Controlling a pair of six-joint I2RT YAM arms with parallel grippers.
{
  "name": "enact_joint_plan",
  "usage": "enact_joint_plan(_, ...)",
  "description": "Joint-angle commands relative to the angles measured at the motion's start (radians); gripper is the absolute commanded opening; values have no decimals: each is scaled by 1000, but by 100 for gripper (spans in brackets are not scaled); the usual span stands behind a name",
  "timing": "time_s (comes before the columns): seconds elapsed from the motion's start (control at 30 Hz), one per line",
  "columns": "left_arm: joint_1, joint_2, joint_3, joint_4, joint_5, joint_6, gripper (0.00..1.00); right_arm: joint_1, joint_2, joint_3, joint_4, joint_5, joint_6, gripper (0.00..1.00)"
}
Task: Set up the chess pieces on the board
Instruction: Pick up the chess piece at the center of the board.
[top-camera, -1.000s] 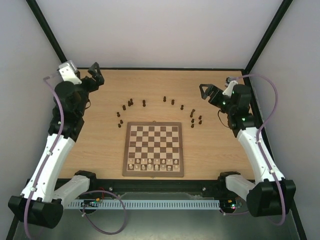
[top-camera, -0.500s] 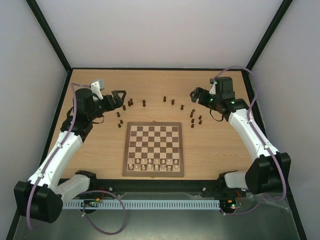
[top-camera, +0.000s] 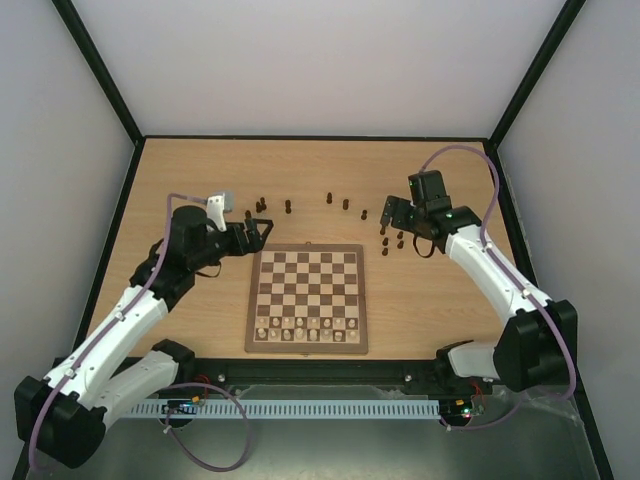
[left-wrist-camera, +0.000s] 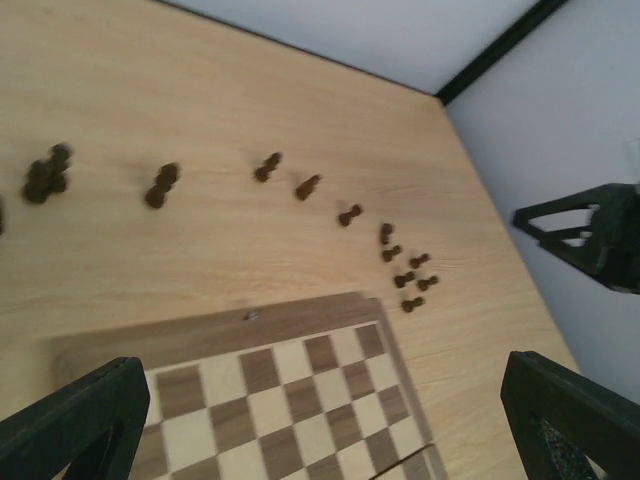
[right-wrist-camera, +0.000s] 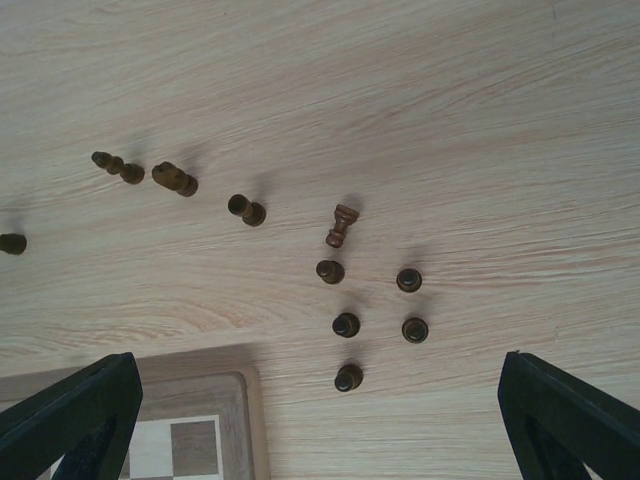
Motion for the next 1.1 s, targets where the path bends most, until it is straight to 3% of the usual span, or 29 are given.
enact_joint_plan(0.0,3,-35,-1,-77,-146,-65,100,4,41,42,-11,3,-12,99)
enact_joint_plan(0.17,2,-45,-1,-73,-190,-8,99,14,105,117,-35,-14,-18,99)
enact_joint_plan(0.27,7,-3,21,-128,-263,-53,100,21,113,125,-33,-14,-13,99)
enact_joint_plan(0.6,13,-3,5,-105,-176,-35,99,20,225,219,-97,133,-35,99)
enact_joint_plan(0.87,12,-43,-45,-77,-151,-88,100,20,414,370,-135,87,-49,99)
enact_joint_plan(1.07,-4,-61,-68,-78,-55,-63,100,21,516,455,-141,-15,-85,82)
